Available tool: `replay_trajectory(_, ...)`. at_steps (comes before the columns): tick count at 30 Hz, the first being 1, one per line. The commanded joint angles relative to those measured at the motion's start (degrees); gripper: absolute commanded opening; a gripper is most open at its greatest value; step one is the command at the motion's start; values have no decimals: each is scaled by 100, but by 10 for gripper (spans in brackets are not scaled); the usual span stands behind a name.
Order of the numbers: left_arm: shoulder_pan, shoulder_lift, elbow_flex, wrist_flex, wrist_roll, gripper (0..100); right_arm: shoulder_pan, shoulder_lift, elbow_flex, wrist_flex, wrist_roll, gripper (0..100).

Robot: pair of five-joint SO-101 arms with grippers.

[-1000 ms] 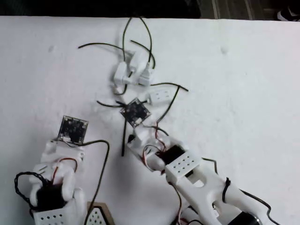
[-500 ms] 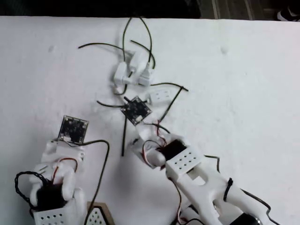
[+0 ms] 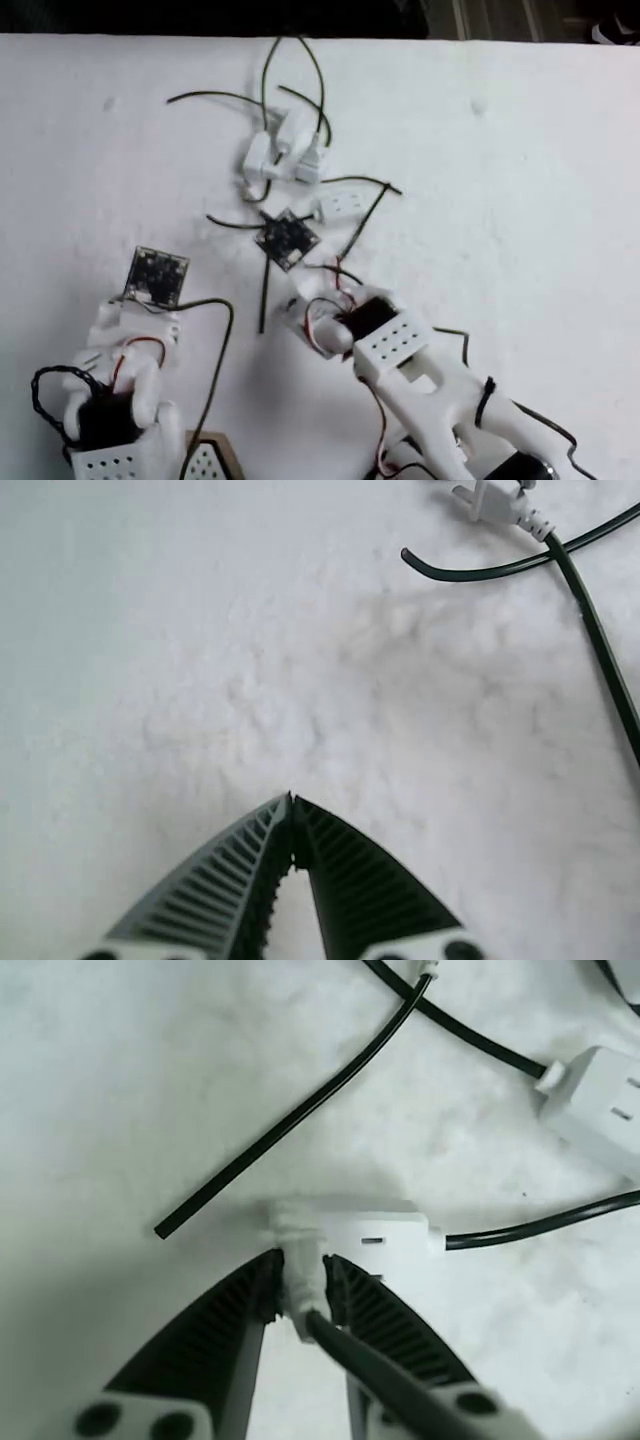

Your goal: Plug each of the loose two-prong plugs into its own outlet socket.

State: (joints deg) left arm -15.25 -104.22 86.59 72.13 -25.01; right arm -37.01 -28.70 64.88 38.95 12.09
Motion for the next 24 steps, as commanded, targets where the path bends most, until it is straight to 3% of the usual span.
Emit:
replay_trajectory(1,-13,-13,-26,-18,-53,23,48,101,0,-541,79,17)
replay_trajectory(6,-13,-13,-26,-18,-53,23,48,101,18,-901,79,17)
replay_trajectory(24,-4,-13,-18,-26,-44,23,-75,1095,-501,-268,114,21)
